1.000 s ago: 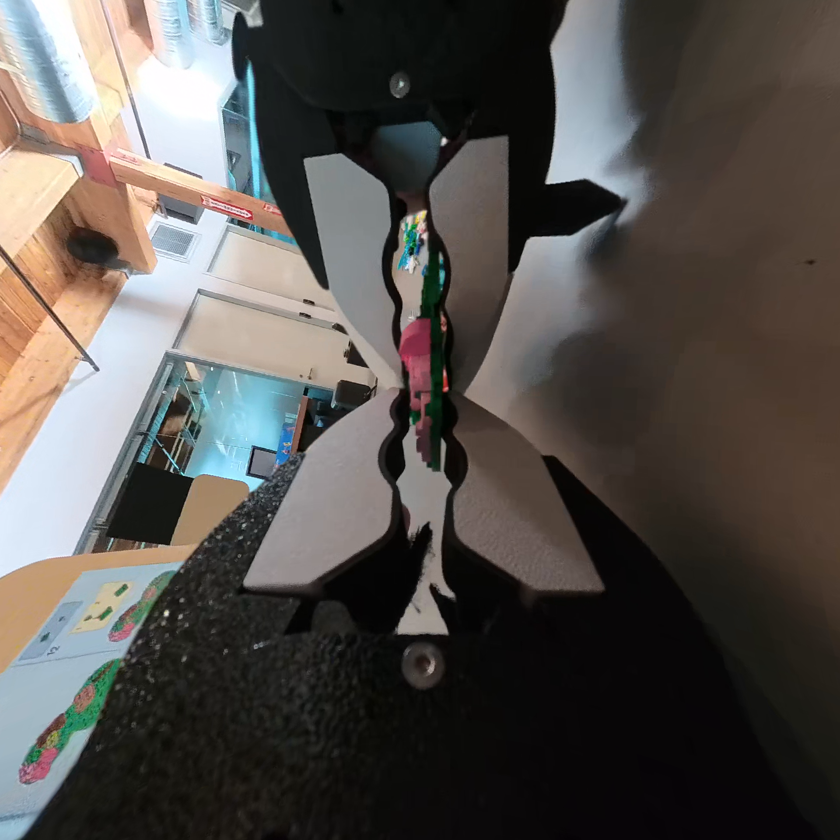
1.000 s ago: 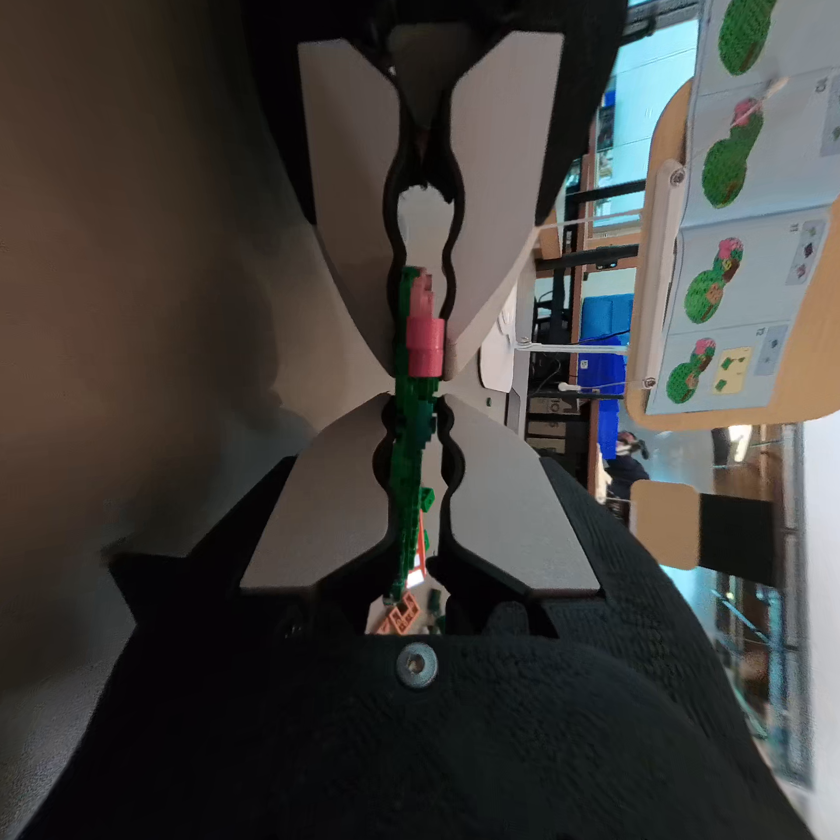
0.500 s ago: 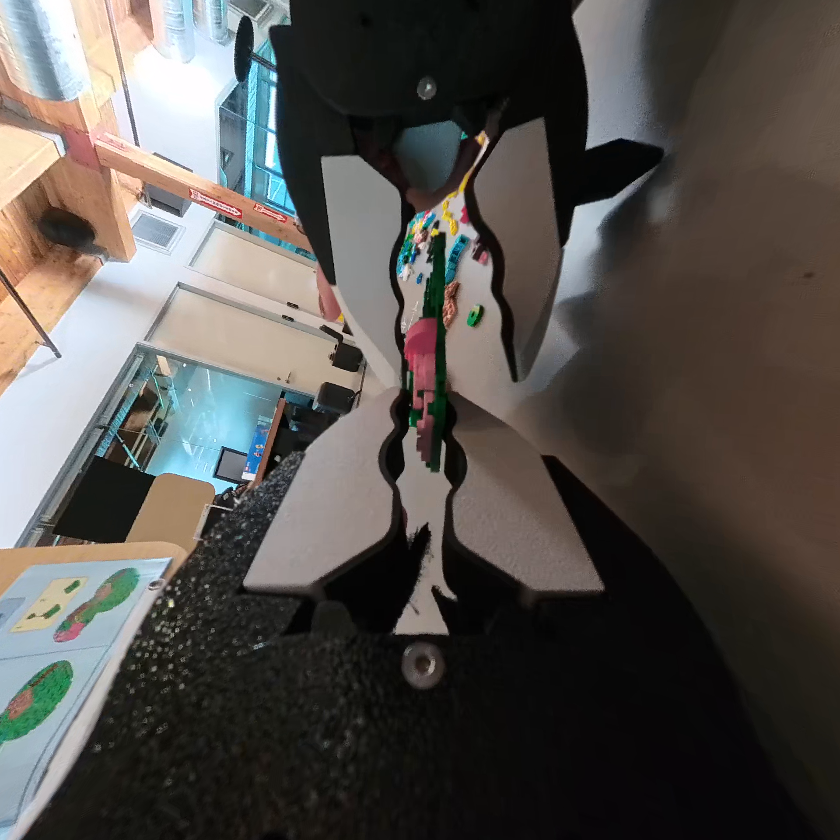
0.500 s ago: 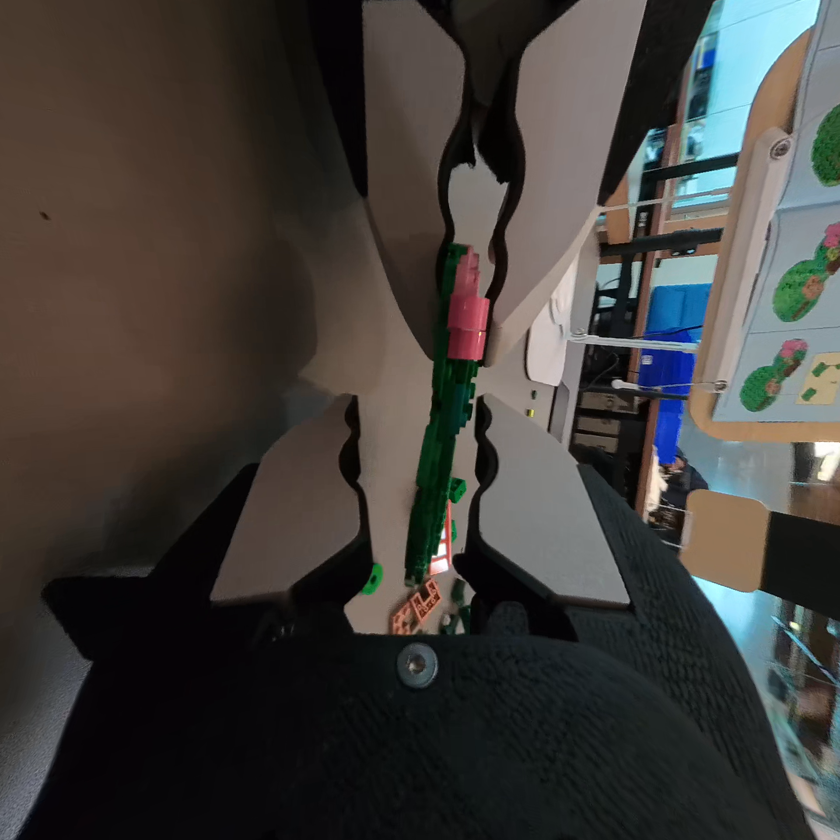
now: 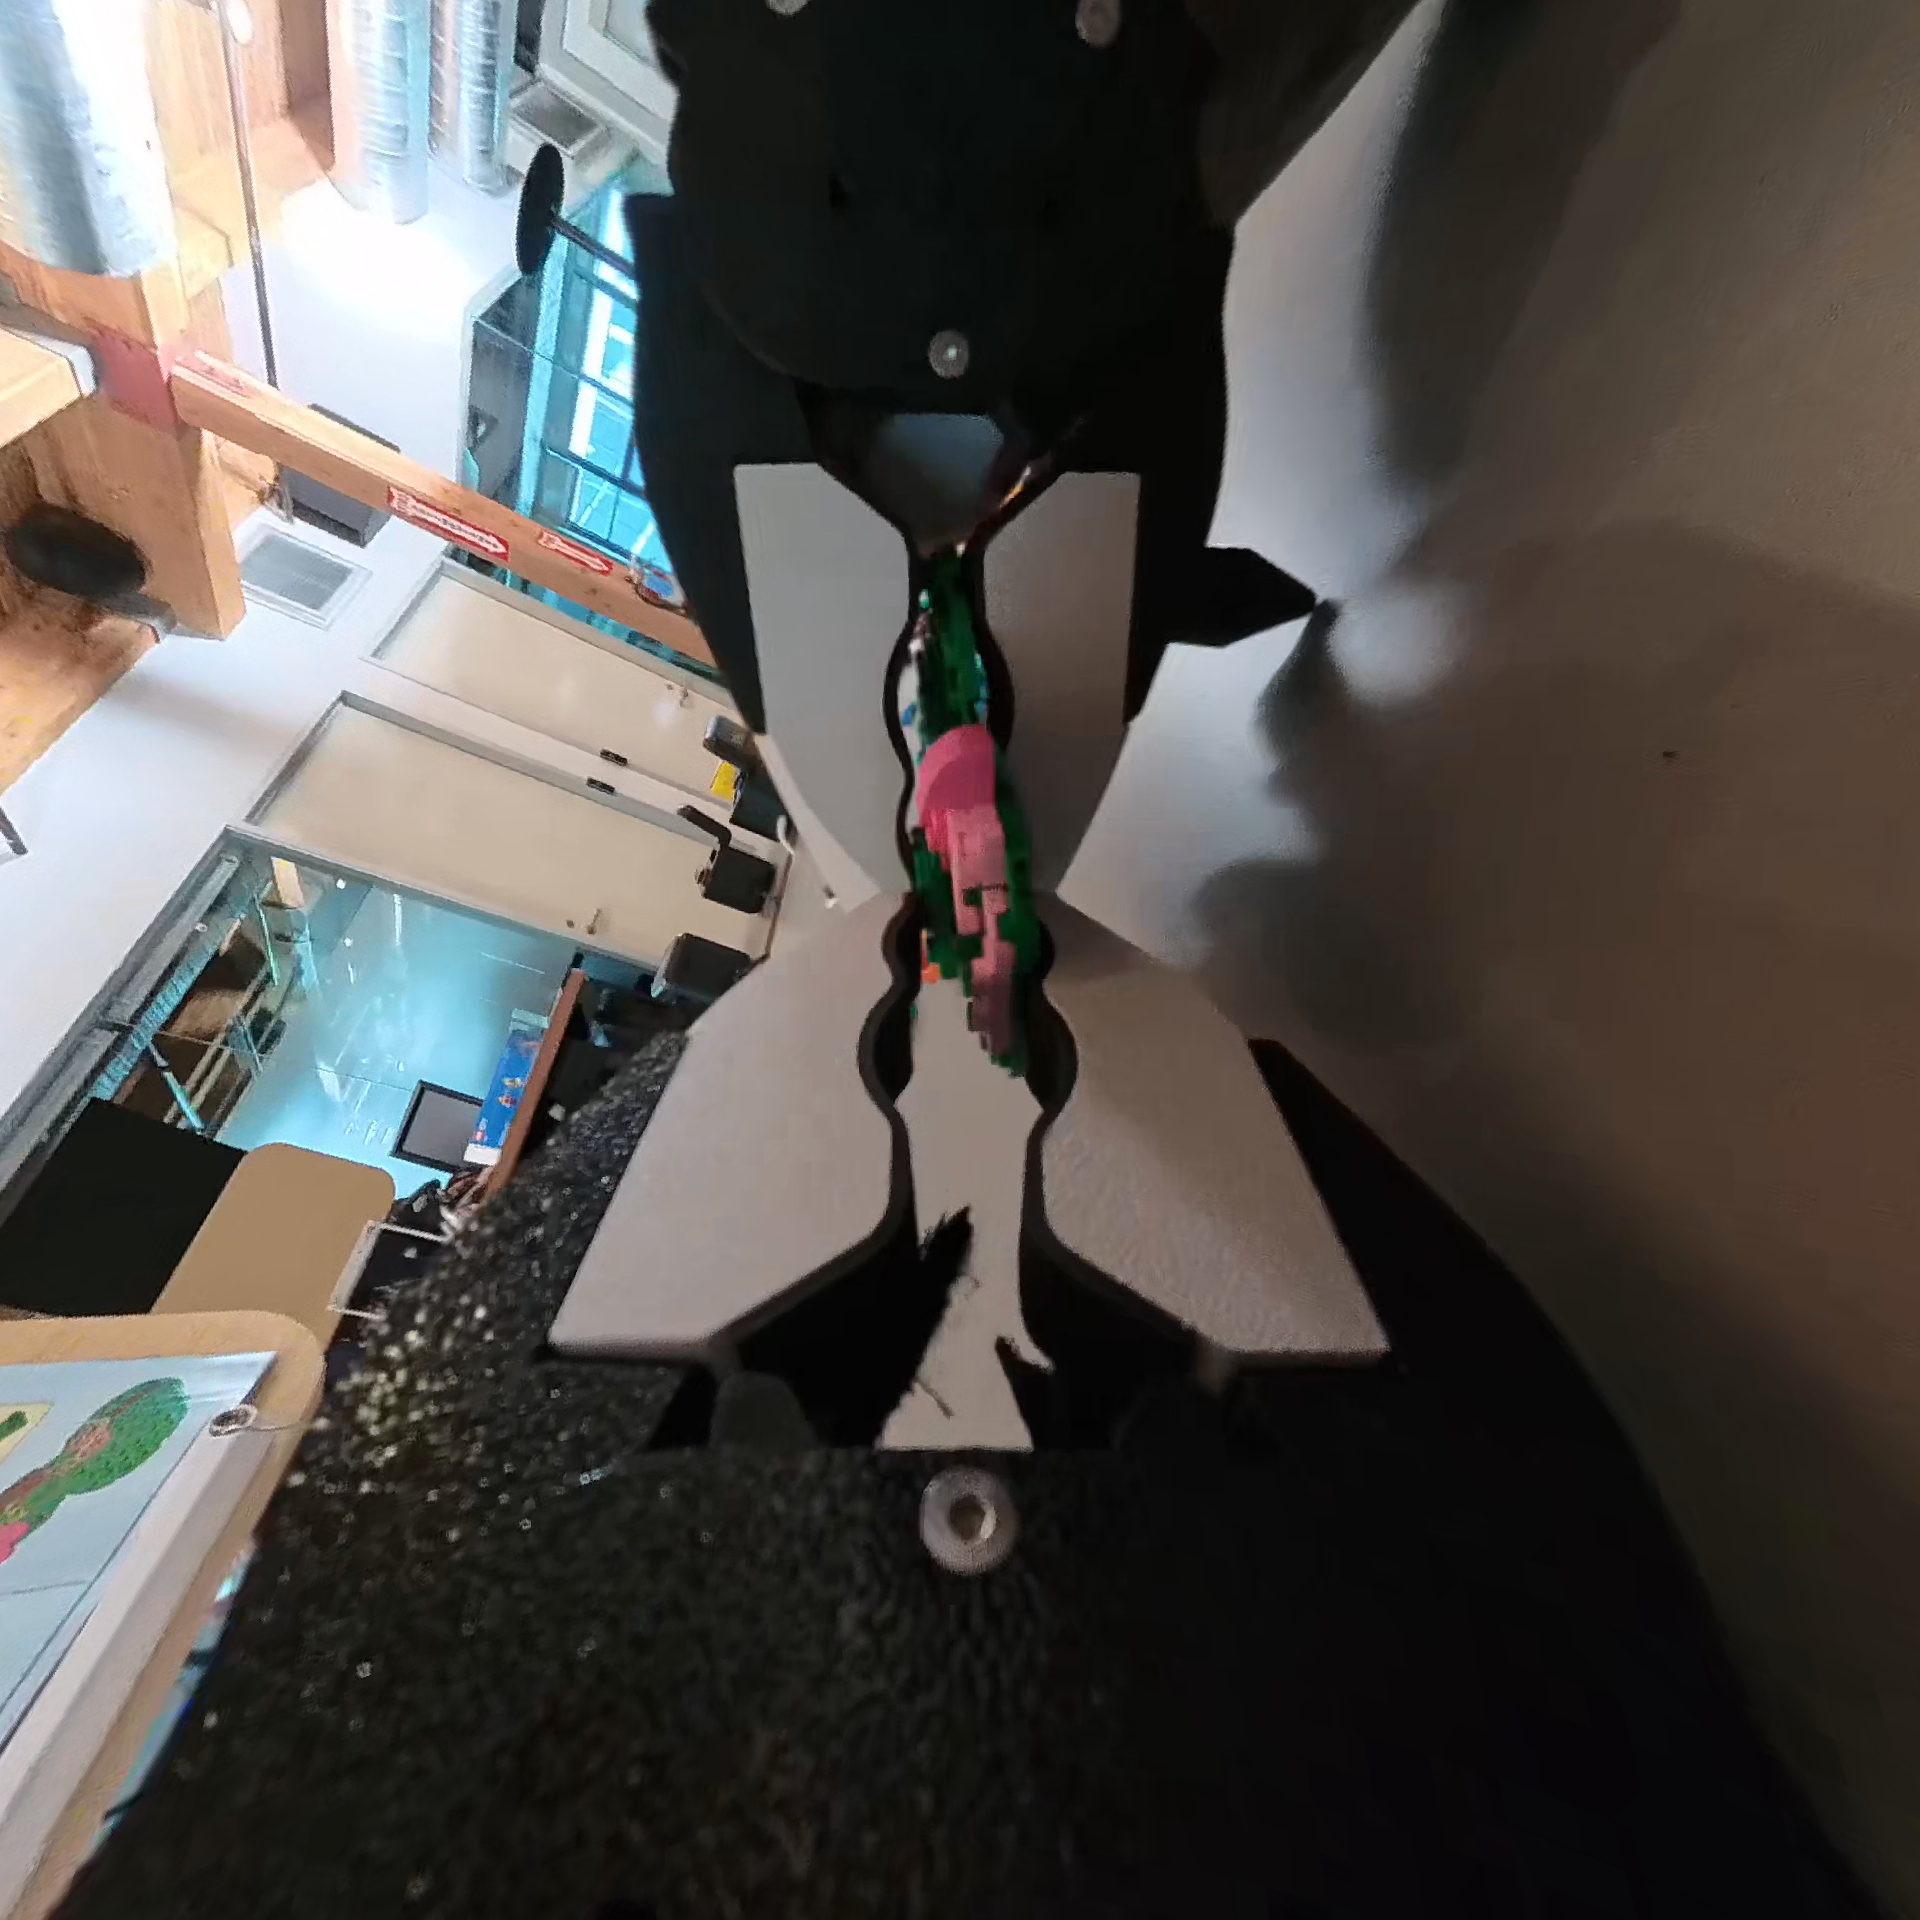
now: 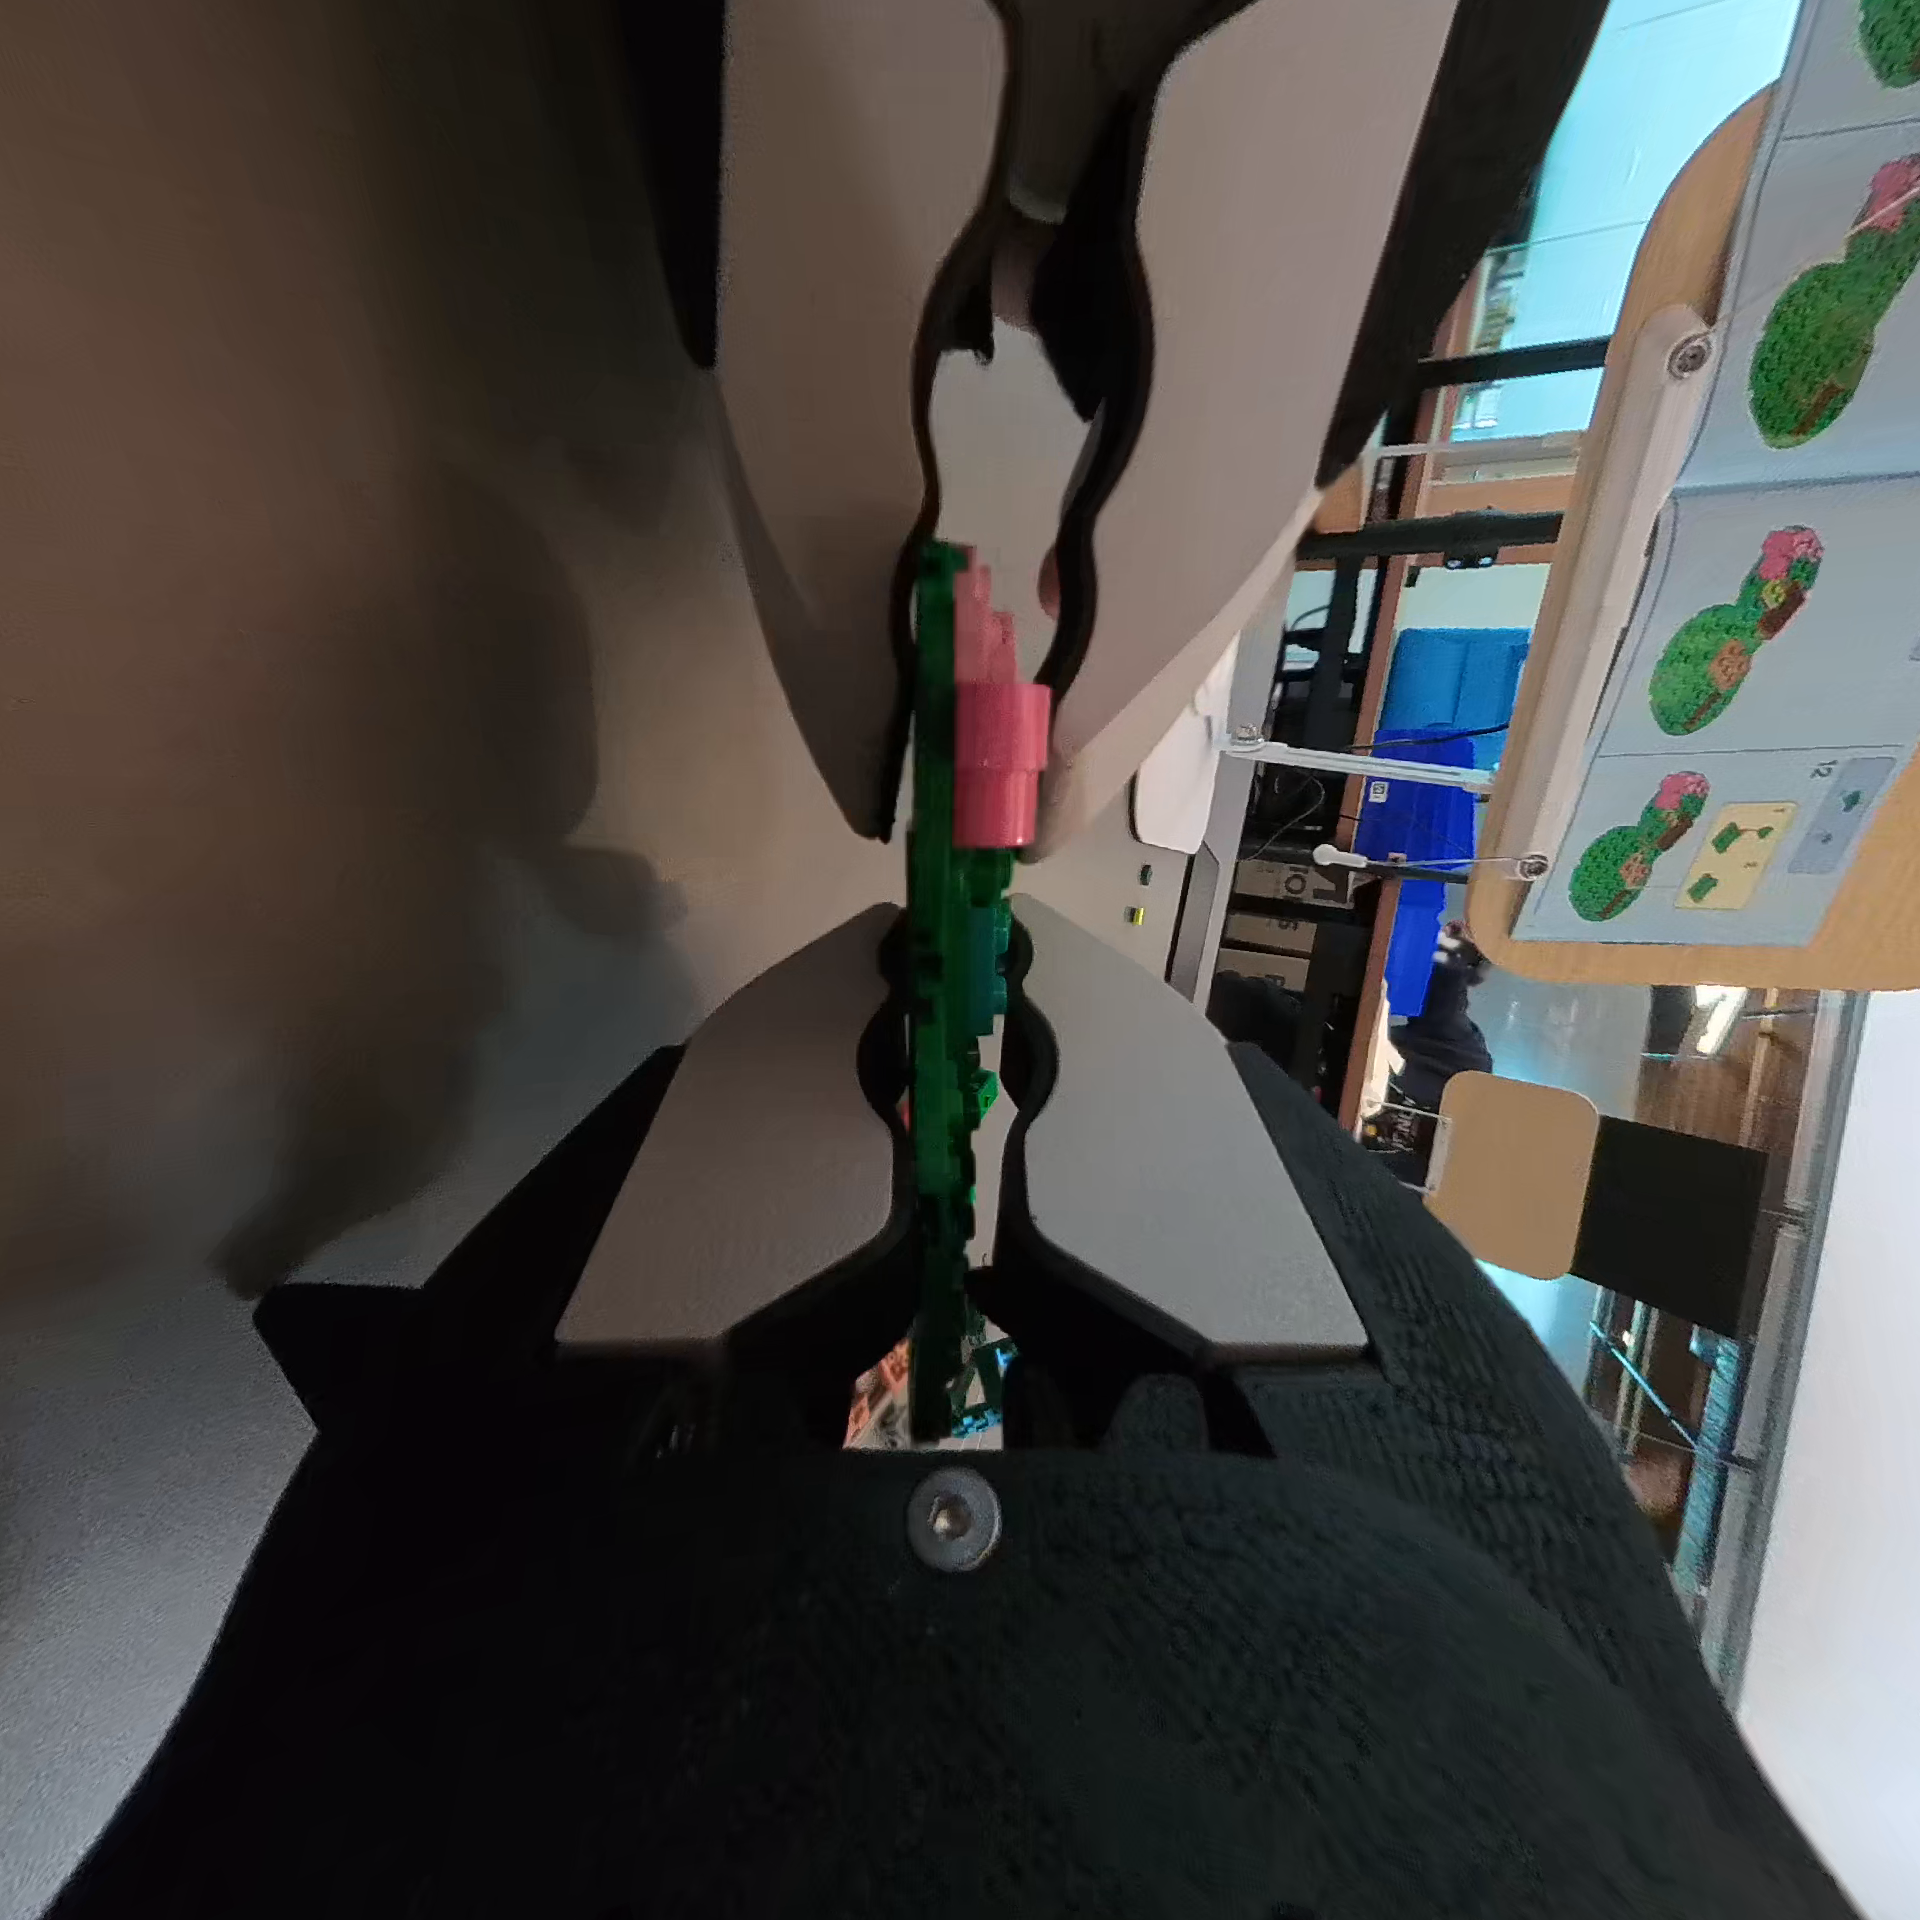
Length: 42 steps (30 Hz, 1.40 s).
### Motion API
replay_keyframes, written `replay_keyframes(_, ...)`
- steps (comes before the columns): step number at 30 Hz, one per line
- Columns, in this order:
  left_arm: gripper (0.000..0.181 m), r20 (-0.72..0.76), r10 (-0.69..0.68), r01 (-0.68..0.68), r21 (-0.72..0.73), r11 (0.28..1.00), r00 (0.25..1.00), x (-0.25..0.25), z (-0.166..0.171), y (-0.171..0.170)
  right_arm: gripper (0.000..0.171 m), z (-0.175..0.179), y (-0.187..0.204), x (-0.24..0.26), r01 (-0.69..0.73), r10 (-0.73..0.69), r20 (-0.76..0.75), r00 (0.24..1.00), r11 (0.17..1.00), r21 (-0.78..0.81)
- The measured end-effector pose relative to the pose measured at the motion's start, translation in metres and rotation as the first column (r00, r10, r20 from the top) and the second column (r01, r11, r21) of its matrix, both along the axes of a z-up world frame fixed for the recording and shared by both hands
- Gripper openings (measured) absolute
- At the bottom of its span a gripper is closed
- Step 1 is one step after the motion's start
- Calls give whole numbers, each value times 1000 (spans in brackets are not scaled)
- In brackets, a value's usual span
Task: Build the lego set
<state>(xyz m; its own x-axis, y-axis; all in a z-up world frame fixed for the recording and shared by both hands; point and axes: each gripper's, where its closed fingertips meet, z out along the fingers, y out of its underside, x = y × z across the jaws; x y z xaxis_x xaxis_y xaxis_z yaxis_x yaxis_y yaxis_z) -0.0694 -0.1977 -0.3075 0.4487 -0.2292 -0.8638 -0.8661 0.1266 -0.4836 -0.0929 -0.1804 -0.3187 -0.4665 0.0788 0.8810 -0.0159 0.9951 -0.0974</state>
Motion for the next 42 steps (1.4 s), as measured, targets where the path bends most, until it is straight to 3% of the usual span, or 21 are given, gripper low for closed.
replay_keyframes(6,29,-65,48,-46,29,999,997,-3,-3,4,12,-7,5,2,35,-34,60,998,999,-10)
replay_keyframes(16,15,-113,68,-67,18,998,991,-3,-3,4,14,-4,3,1,10,-10,15,1000,999,31)
replay_keyframes(24,13,-110,101,-103,-13,995,989,-7,-2,5,27,-6,1,0,-16,20,-37,999,995,99)
replay_keyframes(27,13,-114,98,-100,-19,995,989,-6,-2,4,27,-6,-1,0,-21,26,-48,998,993,116)
replay_keyframes(29,13,-97,88,-89,-8,996,991,-4,0,4,17,-1,-2,-1,-34,44,-86,995,992,123)
replay_keyframes(31,13,-96,75,-73,20,997,993,-2,3,2,15,3,-3,0,-28,32,-84,996,998,60)
replay_keyframes(42,21,-27,98,-96,79,992,995,-6,10,4,13,8,0,-2,8,-6,-86,996,1000,19)
